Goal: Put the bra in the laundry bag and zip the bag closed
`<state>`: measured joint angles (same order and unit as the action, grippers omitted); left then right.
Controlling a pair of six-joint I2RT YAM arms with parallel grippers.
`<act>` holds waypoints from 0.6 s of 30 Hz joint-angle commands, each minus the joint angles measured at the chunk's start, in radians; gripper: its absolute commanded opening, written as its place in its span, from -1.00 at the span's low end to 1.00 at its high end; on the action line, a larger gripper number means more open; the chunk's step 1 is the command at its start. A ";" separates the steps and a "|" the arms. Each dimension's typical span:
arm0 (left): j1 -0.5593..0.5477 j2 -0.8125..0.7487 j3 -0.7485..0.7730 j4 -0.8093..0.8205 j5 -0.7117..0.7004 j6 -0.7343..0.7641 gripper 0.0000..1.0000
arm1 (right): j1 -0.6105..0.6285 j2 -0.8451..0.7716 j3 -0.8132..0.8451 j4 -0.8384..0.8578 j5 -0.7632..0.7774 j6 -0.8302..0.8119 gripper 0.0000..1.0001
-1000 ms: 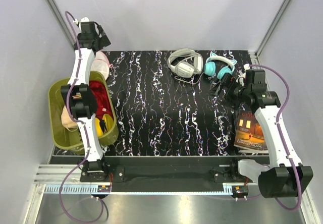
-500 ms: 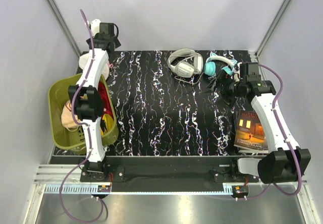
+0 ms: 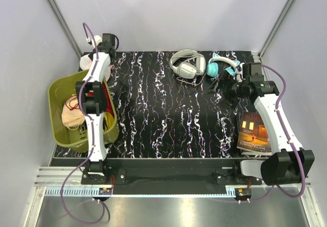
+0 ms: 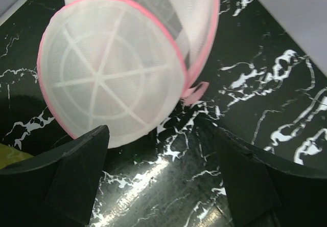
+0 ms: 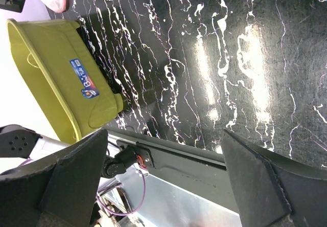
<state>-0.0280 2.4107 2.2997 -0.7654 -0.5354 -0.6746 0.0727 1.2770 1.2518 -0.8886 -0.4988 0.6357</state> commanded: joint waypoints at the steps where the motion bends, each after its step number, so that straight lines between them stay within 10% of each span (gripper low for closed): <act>1: 0.022 -0.007 0.006 0.012 0.018 -0.035 0.75 | 0.013 -0.011 -0.005 -0.001 -0.017 -0.021 1.00; 18: 0.103 0.114 -0.020 -0.048 0.201 -0.152 0.58 | 0.027 -0.030 -0.023 -0.001 0.008 -0.036 0.99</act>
<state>0.0605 2.4939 2.2585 -0.7818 -0.4034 -0.7719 0.0917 1.2766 1.2346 -0.8886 -0.4927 0.6205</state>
